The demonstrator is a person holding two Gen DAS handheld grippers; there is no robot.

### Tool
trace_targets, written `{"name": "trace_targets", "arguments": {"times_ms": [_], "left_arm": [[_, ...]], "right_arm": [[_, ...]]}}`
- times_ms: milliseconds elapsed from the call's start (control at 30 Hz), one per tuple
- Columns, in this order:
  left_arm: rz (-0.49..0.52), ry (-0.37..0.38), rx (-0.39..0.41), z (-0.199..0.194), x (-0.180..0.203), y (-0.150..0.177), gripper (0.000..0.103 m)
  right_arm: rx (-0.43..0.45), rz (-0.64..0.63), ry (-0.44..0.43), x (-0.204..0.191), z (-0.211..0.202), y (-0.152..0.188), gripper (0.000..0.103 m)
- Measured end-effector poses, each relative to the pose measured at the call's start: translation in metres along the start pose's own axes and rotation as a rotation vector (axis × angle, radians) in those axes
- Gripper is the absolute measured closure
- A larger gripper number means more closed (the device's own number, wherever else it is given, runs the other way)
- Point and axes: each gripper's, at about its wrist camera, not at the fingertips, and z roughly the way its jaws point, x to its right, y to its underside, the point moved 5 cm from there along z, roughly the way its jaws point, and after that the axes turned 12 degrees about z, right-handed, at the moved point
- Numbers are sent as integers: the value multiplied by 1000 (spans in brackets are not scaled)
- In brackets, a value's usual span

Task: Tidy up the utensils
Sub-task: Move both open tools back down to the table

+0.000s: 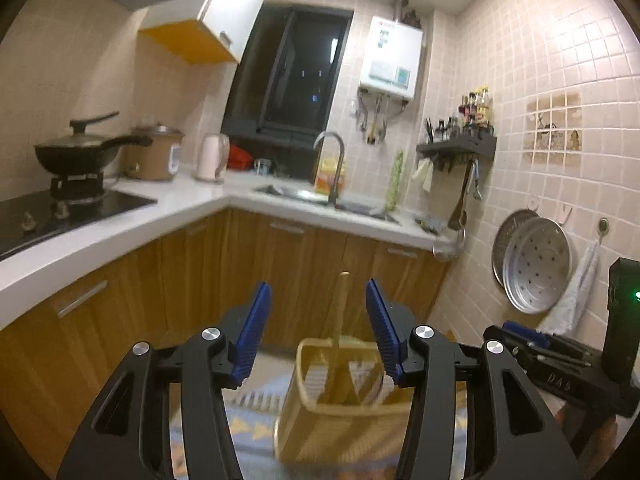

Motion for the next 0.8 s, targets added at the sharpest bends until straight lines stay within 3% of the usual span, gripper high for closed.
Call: {"name": "trace_targets", "arguments": {"times_ms": [167,267,400,500,633,800], "left_arm": [[-59,84,-159,-25,-12,9,56],[-50,129,-287,-27,-8,25,56],[-35,202,-541,-15,7,78,56],[16,206,-689,-4,18,124,61],[34,236,-803,5,27,166,66],[78,216,-837,12,33,188,74]], "right_arm": [[-74,-27,12,0,-32,3,59],[-190,-21,38,5,-33,14,59],[-425,0,46,14,-14,46,59],[-542,25,34,19,-2,71,59],[-632,17,74,27,11,99,59],[-702,27,82,32,19,118,61]]}}
